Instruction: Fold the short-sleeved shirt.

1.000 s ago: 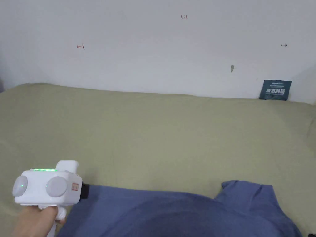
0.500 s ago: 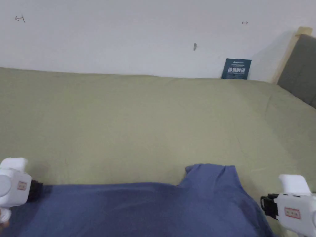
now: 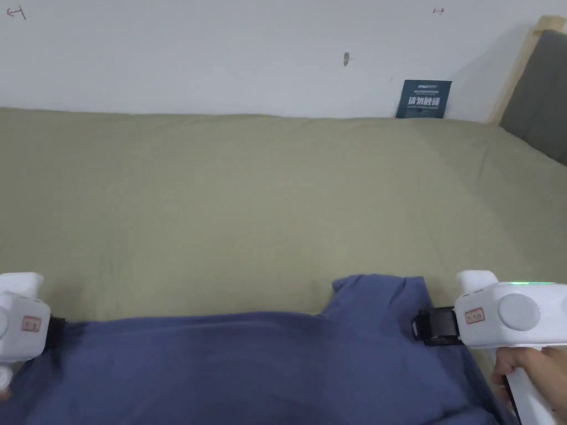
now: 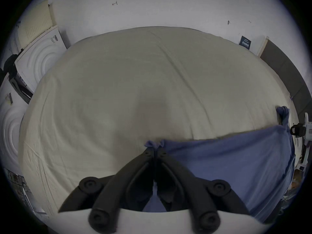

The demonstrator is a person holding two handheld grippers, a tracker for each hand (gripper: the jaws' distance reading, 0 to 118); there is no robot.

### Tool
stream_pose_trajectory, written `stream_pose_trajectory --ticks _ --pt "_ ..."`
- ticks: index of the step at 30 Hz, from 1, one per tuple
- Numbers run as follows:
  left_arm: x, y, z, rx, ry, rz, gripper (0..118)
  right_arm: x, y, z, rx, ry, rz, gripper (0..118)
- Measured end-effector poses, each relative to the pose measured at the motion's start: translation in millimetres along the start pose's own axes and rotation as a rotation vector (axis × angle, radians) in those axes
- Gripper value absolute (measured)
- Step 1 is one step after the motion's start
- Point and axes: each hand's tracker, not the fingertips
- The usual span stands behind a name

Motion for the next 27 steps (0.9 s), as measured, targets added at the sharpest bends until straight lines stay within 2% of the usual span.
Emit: stream_pose_trajectory --ticks 2,3,4,5,6,7,11,15,21,27 --pt "0 -1 0 0.005 0.001 0.001 3 0 -2 -8 -0.059 -0.004 0.018 100" --pt "0 -1 1 0.007 0.001 0.003 3 0 -5 -7 -0.046 -0.018 0.016 100" --pt "-1 -2 3 0.012 0.000 0.006 3 1 -8 -4 -0.024 -0.011 0.012 73" --pt "-2 -2 5 0.015 -0.002 0.004 3 2 -8 6 0.018 0.020 -0.003 65" --pt "-3 -2 9 0.020 -0.004 0.000 3 2 -8 12 0.028 0.041 -0.011 45" --pt "-4 -3 14 0.032 -0.008 0.001 3 3 -9 17 0.057 0.064 -0.015 2" --pt "-11 -5 47 0.071 -0.038 0.016 3 -6 -14 54 0.129 0.050 0.045 2" --pt "-21 -21 92 0.121 -0.052 -0.003 3 -3 -31 105 0.209 0.089 0.007 2" --pt "-38 -71 155 0.187 -0.082 0.005 3 -4 -86 174 0.275 0.111 0.024 2" --pt "-50 -134 197 0.230 -0.110 0.024 3 -5 -156 214 0.310 0.120 0.029 2"
